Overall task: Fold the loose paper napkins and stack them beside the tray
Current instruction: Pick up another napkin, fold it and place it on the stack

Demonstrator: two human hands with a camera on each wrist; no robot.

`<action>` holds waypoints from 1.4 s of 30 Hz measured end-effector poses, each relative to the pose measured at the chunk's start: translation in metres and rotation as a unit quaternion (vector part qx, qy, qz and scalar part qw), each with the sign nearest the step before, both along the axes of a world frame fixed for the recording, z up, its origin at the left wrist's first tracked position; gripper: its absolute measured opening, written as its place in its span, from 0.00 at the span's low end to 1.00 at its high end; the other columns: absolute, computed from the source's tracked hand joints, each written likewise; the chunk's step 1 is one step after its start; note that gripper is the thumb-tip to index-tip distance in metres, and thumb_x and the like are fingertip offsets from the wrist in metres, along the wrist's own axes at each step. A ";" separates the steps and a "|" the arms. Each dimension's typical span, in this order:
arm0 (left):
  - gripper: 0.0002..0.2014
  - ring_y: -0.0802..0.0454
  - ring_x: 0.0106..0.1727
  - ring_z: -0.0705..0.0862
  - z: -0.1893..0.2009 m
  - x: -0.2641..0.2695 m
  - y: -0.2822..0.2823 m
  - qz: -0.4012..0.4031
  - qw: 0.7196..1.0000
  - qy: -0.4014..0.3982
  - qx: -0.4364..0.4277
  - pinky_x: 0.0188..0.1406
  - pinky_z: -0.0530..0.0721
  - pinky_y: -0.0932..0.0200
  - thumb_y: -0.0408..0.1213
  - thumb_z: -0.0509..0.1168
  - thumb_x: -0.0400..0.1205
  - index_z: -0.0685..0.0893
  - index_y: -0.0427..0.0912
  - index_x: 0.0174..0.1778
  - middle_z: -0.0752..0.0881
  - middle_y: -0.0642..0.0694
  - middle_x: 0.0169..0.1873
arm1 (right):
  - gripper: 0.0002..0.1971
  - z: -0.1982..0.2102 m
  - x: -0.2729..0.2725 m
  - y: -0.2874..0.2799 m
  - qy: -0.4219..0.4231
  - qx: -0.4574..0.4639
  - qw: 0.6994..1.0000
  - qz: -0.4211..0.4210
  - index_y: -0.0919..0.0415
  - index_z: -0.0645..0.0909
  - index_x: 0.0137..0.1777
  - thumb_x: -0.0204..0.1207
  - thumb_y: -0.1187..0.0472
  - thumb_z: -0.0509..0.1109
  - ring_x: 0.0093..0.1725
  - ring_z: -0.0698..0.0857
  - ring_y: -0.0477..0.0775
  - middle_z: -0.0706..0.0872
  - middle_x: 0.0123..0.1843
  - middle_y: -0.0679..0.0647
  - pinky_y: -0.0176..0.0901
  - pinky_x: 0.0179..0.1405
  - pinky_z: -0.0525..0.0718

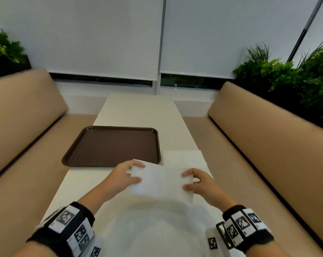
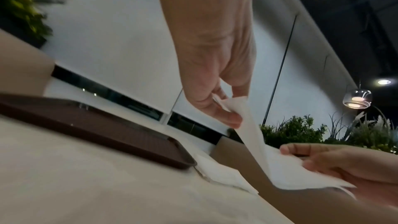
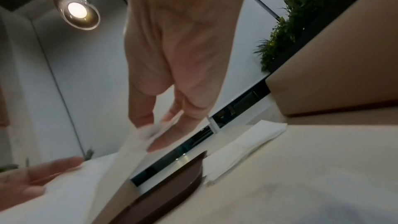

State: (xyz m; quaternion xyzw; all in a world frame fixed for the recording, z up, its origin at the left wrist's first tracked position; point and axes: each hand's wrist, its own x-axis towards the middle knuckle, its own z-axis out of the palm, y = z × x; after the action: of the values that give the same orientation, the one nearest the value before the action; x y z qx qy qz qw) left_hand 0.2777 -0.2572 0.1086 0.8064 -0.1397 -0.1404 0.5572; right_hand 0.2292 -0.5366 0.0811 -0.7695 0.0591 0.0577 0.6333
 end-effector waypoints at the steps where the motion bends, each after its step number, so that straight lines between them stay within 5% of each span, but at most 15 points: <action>1: 0.12 0.57 0.43 0.83 -0.005 0.014 -0.012 0.026 1.000 -0.002 -0.002 0.37 0.78 0.68 0.25 0.70 0.77 0.87 0.47 0.47 0.85 0.52 0.50 | 0.11 0.000 0.014 -0.009 -0.014 -0.027 0.999 -0.020 0.60 0.85 0.46 0.71 0.76 0.73 0.40 0.86 0.53 0.85 0.48 0.55 0.37 0.39 0.82; 4: 0.08 0.53 0.51 0.81 -0.018 0.057 -0.053 0.084 0.996 -0.001 -0.023 0.44 0.76 0.65 0.28 0.69 0.79 0.89 0.46 0.42 0.86 0.50 0.49 | 0.10 -0.001 0.059 -0.041 -0.040 -0.112 0.985 -0.121 0.55 0.87 0.42 0.74 0.72 0.71 0.36 0.81 0.51 0.85 0.42 0.54 0.33 0.33 0.79; 9: 0.13 0.42 0.61 0.82 -0.051 0.116 -0.122 0.077 0.997 0.017 -0.006 0.57 0.81 0.58 0.24 0.64 0.81 0.85 0.37 0.60 0.83 0.38 0.62 | 0.18 -0.012 0.126 -0.071 -0.024 -0.256 0.952 -0.168 0.64 0.82 0.62 0.74 0.75 0.67 0.42 0.81 0.53 0.80 0.59 0.59 0.32 0.33 0.76; 12: 0.17 0.42 0.71 0.74 -0.070 0.137 -0.152 0.057 0.994 -0.001 0.095 0.67 0.72 0.56 0.33 0.62 0.83 0.79 0.44 0.69 0.77 0.41 0.70 | 0.19 -0.030 0.148 -0.084 -0.021 -0.362 0.916 -0.171 0.66 0.81 0.64 0.76 0.77 0.61 0.56 0.78 0.57 0.75 0.65 0.61 0.28 0.47 0.68; 14: 0.19 0.44 0.74 0.67 -0.080 0.144 -0.161 0.043 0.973 -0.029 0.226 0.67 0.65 0.54 0.42 0.59 0.84 0.75 0.52 0.72 0.73 0.46 0.73 | 0.20 -0.046 0.153 -0.090 -0.012 -0.427 0.892 -0.145 0.68 0.81 0.64 0.76 0.79 0.57 0.49 0.74 0.48 0.76 0.66 0.61 0.25 0.48 0.63; 16: 0.20 0.45 0.75 0.63 -0.090 0.147 -0.165 0.018 0.946 -0.053 0.318 0.65 0.63 0.52 0.45 0.57 0.84 0.72 0.53 0.74 0.69 0.48 0.75 | 0.18 -0.062 0.157 -0.094 -0.003 -0.485 0.866 -0.118 0.70 0.79 0.61 0.76 0.79 0.55 0.47 0.70 0.47 0.75 0.64 0.62 0.30 0.50 0.66; 18: 0.20 0.44 0.75 0.59 -0.097 0.145 -0.165 -0.018 0.922 -0.066 0.381 0.65 0.61 0.50 0.48 0.55 0.84 0.73 0.53 0.72 0.60 0.49 0.78 | 0.17 -0.070 0.153 -0.090 0.042 -0.490 0.866 -0.092 0.66 0.75 0.56 0.74 0.78 0.50 0.57 0.71 0.56 0.73 0.65 0.62 0.39 0.54 0.71; 21: 0.21 0.42 0.78 0.52 -0.101 0.139 -0.160 -0.043 0.904 -0.083 0.416 0.70 0.58 0.45 0.51 0.53 0.85 0.71 0.53 0.73 0.50 0.45 0.81 | 0.20 -0.068 0.144 -0.087 0.140 -0.509 0.846 -0.071 0.54 0.73 0.68 0.79 0.67 0.52 0.78 0.56 0.66 0.57 0.79 0.61 0.59 0.76 0.58; 24: 0.23 0.43 0.81 0.46 -0.084 0.126 -0.147 -0.009 0.929 -0.102 0.356 0.74 0.54 0.44 0.52 0.55 0.85 0.67 0.56 0.77 0.46 0.46 0.82 | 0.23 -0.052 0.127 -0.077 0.087 -0.483 0.867 -0.078 0.47 0.63 0.79 0.84 0.55 0.57 0.82 0.50 0.65 0.50 0.83 0.61 0.63 0.78 0.53; 27: 0.18 0.46 0.80 0.50 -0.057 0.102 -0.118 0.021 0.964 -0.103 0.245 0.75 0.53 0.47 0.49 0.61 0.84 0.73 0.59 0.71 0.53 0.50 0.80 | 0.23 -0.033 0.092 -0.052 0.027 -0.418 0.908 0.008 0.50 0.71 0.74 0.81 0.48 0.65 0.76 0.66 0.56 0.70 0.74 0.53 0.53 0.76 0.65; 30: 0.10 0.55 0.74 0.62 -0.030 0.061 -0.070 0.008 0.988 -0.104 0.113 0.74 0.60 0.52 0.43 0.65 0.83 0.80 0.63 0.56 0.67 0.56 0.69 | 0.28 -0.023 0.043 -0.016 0.065 -0.431 0.881 0.183 0.47 0.72 0.72 0.75 0.38 0.68 0.69 0.70 0.50 0.75 0.67 0.47 0.51 0.73 0.69; 32: 0.10 0.68 0.62 0.74 -0.016 0.026 -0.033 -0.004 0.993 -0.104 0.051 0.65 0.71 0.60 0.40 0.64 0.83 0.82 0.62 0.53 0.78 0.62 0.60 | 0.35 -0.022 0.021 0.006 0.071 -0.462 0.858 0.214 0.48 0.69 0.74 0.70 0.34 0.70 0.70 0.69 0.51 0.74 0.69 0.47 0.50 0.72 0.67; 35: 0.09 0.68 0.52 0.81 -0.009 -0.030 0.021 0.010 0.996 -0.081 0.020 0.49 0.77 0.67 0.40 0.64 0.83 0.86 0.61 0.51 0.85 0.67 0.52 | 0.46 -0.032 0.002 0.032 0.082 -0.507 0.832 0.211 0.50 0.64 0.77 0.63 0.31 0.73 0.72 0.67 0.54 0.72 0.72 0.48 0.51 0.71 0.64; 38: 0.08 0.63 0.49 0.84 -0.018 -0.081 0.073 0.040 0.998 -0.054 -0.003 0.46 0.79 0.72 0.52 0.65 0.77 0.87 0.64 0.49 0.87 0.63 0.50 | 0.47 -0.043 -0.004 0.049 0.081 -0.552 0.805 0.200 0.52 0.63 0.77 0.61 0.34 0.77 0.70 0.68 0.57 0.73 0.70 0.51 0.53 0.68 0.65; 42: 0.33 0.60 0.46 0.86 -0.048 -0.135 0.134 0.095 0.995 -0.023 0.018 0.51 0.80 0.64 0.80 0.62 0.59 0.86 0.64 0.51 0.89 0.59 0.48 | 0.40 -0.046 -0.010 0.058 0.108 -0.516 0.831 0.179 0.53 0.68 0.72 0.64 0.42 0.79 0.66 0.74 0.57 0.78 0.66 0.53 0.50 0.63 0.67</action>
State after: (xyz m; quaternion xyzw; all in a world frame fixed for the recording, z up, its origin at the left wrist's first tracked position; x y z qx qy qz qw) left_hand 0.1423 -0.1232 0.0611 0.8290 -0.0728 -0.0710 0.5500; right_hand 0.2194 -0.4783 0.0349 -0.9703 0.0099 0.2139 0.1122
